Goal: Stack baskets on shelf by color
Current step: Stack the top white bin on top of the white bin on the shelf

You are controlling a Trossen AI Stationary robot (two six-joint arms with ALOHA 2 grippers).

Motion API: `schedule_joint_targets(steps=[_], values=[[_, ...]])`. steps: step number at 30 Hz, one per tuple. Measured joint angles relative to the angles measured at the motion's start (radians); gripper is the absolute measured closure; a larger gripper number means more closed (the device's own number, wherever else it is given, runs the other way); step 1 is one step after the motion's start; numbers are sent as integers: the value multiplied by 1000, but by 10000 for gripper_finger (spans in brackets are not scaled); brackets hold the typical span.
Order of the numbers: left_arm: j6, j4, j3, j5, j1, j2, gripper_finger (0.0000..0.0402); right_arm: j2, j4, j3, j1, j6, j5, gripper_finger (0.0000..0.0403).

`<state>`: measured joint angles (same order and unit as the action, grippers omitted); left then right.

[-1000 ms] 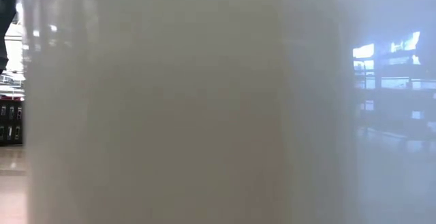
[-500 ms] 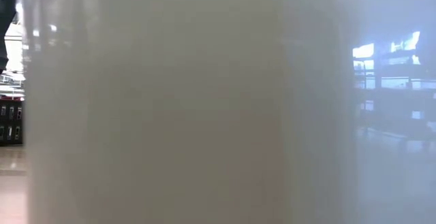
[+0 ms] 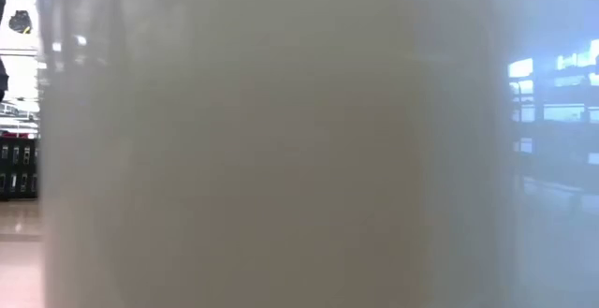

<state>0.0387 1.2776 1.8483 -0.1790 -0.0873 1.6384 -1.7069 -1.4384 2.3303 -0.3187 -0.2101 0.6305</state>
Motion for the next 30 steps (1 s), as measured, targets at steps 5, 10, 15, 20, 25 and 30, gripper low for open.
schedule_joint_targets(steps=[5,10,15,20,25,30], values=[[23,-26,141,-72,-90,-34,401,0,-10,0,0,8,53,400],[94,-84,200,10,-242,-34,401,15,-13,1,0,7,92,401],[162,-163,199,142,-384,-16,401,22,-13,0,0,-15,109,401],[243,-173,199,169,-464,41,402,26,-17,1,0,-51,128,400],[279,-176,199,199,-488,136,401,27,-22,1,1,-55,132,401],[289,-234,198,196,-487,237,401,27,-43,0,1,-54,132,400]])
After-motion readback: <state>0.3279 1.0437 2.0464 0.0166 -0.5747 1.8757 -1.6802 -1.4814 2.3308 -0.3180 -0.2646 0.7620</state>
